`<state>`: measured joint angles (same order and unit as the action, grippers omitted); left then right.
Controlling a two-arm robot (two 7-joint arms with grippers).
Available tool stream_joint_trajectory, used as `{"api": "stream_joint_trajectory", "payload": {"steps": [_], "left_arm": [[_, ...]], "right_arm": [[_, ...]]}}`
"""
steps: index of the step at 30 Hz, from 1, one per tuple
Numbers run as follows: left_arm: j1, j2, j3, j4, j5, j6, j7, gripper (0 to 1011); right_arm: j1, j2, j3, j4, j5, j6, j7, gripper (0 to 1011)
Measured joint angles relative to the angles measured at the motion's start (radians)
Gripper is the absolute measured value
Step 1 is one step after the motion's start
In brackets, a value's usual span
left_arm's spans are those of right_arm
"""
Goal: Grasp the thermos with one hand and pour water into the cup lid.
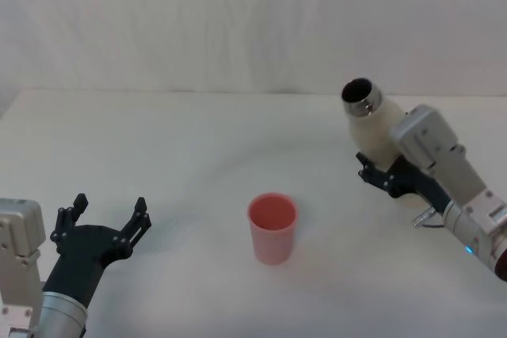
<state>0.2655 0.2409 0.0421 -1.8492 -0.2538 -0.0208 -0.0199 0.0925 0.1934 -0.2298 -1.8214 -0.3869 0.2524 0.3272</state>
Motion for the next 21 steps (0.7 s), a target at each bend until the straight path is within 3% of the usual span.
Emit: {"api": "stream_joint_trajectory", "payload": {"steps": [7, 10, 21], "left_arm": [[0.000, 0.000, 0.000, 0.000, 0.000, 0.000, 0.000, 1001], [0.000, 0.000, 0.000, 0.000, 0.000, 0.000, 0.000, 1001], [0.000, 0.000, 0.000, 0.000, 0.000, 0.000, 0.000, 1001]], "right_arm": [[0.020, -0.030, 0.034, 0.036, 0.098, -0.004, 0.000, 957], [0.037, -0.052, 0.056, 0.069, 0.164, -0.009, 0.002, 957], [0.085, -0.085, 0.070, 0.146, 0.286, -0.006, 0.023, 957]]}}
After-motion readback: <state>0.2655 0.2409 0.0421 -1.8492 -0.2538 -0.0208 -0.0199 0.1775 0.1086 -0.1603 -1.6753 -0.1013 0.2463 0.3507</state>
